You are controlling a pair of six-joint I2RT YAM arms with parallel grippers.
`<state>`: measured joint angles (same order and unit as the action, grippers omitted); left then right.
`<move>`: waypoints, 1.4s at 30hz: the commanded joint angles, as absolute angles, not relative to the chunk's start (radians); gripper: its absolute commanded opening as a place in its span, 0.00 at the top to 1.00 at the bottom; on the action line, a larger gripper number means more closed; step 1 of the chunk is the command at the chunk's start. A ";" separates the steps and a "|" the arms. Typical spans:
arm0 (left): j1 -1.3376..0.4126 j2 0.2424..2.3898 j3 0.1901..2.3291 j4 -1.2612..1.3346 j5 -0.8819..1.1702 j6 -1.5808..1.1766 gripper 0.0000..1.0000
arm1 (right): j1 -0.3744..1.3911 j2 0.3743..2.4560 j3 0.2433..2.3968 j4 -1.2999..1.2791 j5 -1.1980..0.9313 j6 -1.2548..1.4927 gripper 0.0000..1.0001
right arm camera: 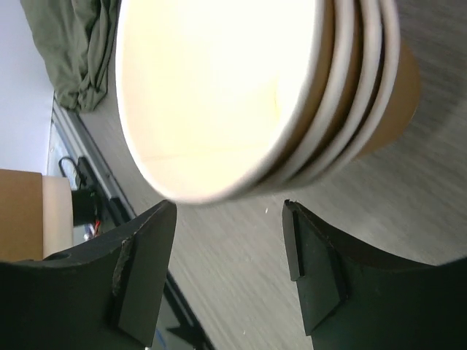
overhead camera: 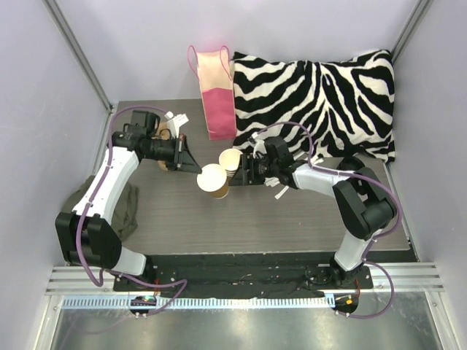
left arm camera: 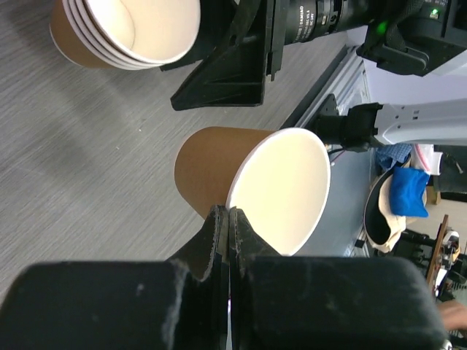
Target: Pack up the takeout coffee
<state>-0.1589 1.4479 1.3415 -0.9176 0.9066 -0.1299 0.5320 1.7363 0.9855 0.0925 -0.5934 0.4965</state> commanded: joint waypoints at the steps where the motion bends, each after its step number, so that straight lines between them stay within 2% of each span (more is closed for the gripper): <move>1: -0.143 1.401 1.313 -0.810 0.950 -0.175 1.00 | 0.531 1.758 1.025 0.250 -0.488 0.514 0.32; 12: -0.130 1.402 1.259 -0.776 0.919 -0.158 1.00 | 0.529 1.936 1.190 0.351 -0.431 0.525 0.33; 18: -0.147 1.437 1.241 -0.752 0.861 -0.172 1.00 | 0.522 1.957 1.241 0.339 -0.451 0.525 0.32; 21: -0.196 1.473 1.259 -0.746 0.841 -0.195 1.00 | 0.502 1.898 1.259 0.177 -0.518 0.419 0.32; 25: -0.294 1.502 1.244 -0.703 0.782 -0.209 1.00 | 0.451 1.702 1.187 -0.041 -0.583 0.224 0.30; 32: -0.383 1.601 1.210 -0.611 0.743 -0.270 1.00 | 0.281 1.448 1.065 -0.276 -0.637 0.048 0.20; 38: -0.434 1.646 1.197 -0.565 0.670 -0.270 1.00 | 0.167 1.382 1.089 -0.426 -0.618 -0.030 0.14; 42: -0.442 1.654 1.183 -0.545 0.629 -0.258 1.00 | 0.146 1.348 1.143 -0.560 -0.571 -0.116 0.06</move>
<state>-0.4297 1.6569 1.1877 -0.6132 0.6788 -0.2607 0.1566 1.4010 1.0801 -0.3878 -0.6010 0.0048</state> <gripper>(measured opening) 0.012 0.909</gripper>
